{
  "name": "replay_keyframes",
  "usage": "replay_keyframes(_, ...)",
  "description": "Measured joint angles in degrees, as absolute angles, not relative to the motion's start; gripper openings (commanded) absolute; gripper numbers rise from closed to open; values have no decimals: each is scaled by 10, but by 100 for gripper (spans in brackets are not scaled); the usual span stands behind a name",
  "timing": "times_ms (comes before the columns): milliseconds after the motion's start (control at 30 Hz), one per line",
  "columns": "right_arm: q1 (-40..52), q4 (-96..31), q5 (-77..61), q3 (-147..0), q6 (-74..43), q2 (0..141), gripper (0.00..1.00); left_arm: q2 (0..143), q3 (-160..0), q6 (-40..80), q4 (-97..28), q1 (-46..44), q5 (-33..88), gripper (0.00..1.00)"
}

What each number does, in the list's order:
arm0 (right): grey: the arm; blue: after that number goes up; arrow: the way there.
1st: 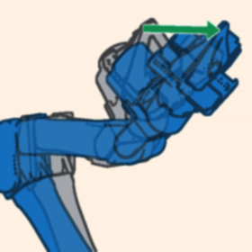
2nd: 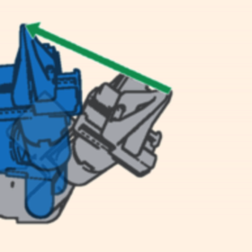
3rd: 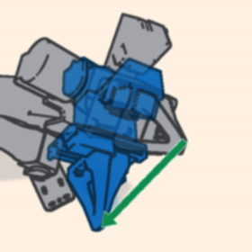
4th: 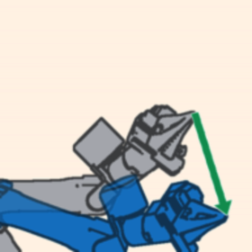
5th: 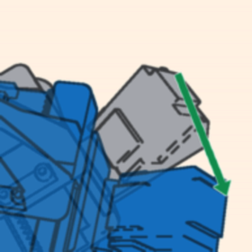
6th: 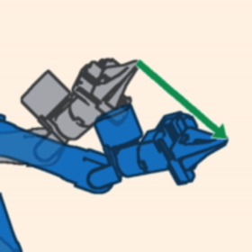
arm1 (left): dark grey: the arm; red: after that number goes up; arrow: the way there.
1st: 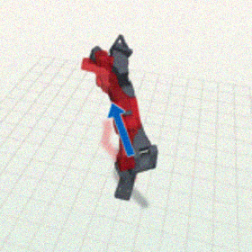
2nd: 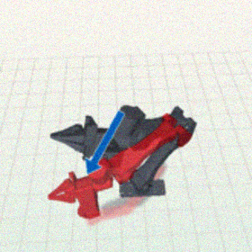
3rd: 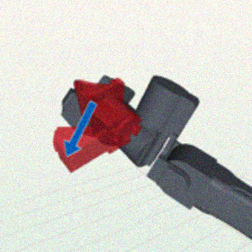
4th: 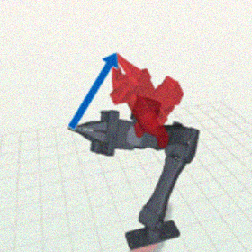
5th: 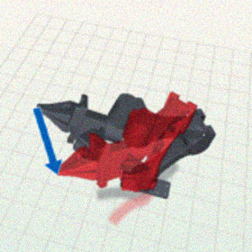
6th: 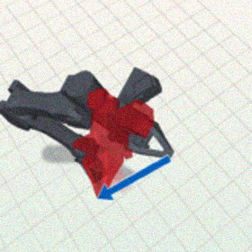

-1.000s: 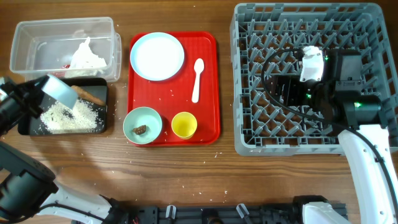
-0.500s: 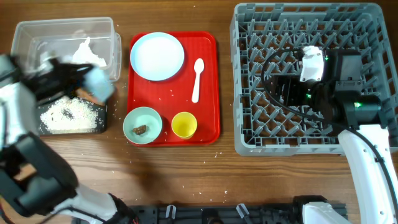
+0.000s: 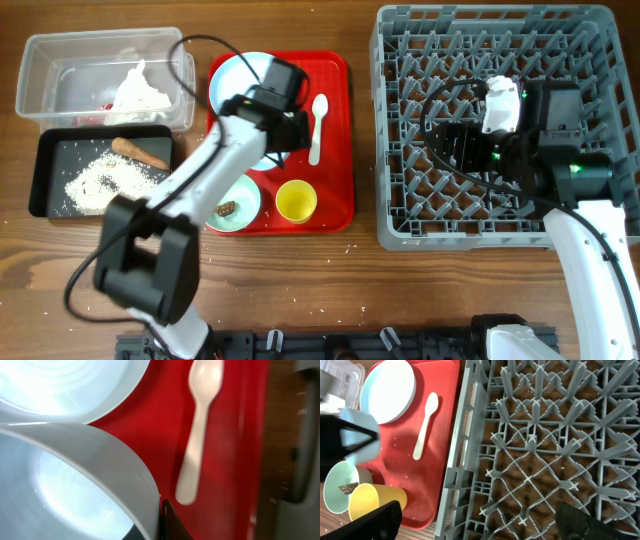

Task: Sort waste into correct bins and load items into the dishwasher rack
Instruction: 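Return the empty blue bowl to the red tray and release, then grasp the rim of the green bowl with the left gripper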

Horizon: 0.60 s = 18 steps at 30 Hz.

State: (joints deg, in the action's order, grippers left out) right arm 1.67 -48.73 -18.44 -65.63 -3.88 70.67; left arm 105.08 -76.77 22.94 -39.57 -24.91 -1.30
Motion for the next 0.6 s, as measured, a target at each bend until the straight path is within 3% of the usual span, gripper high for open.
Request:
replay_keyframes(33, 17, -488, -184, -656, -39, 707, 100, 1065, -768, 228, -388, -255, -25, 9)
replay_keyframes(133, 17, -489, -184, -656, -39, 707, 100, 1108, -768, 222, -371, -265, -49, 47)
replay_keyframes(167, 17, -489, -184, -656, -39, 707, 100, 1113, -768, 218, -371, -266, -53, 50)
replay_keyframes(367, 17, -491, -184, -656, -39, 707, 100, 1093, -795, 218, -451, -260, -62, 58)
replay_keyframes(533, 17, -491, -184, -656, -39, 707, 100, 974, -842, 278, -605, -242, -62, 52)
replay_keyframes(567, 17, -491, -184, -656, -39, 707, 100, 963, -843, 289, -629, -239, -62, 45)
replay_keyframes(600, 17, -491, -184, -656, -39, 707, 100, 957, -841, 299, -646, -238, -62, 45)
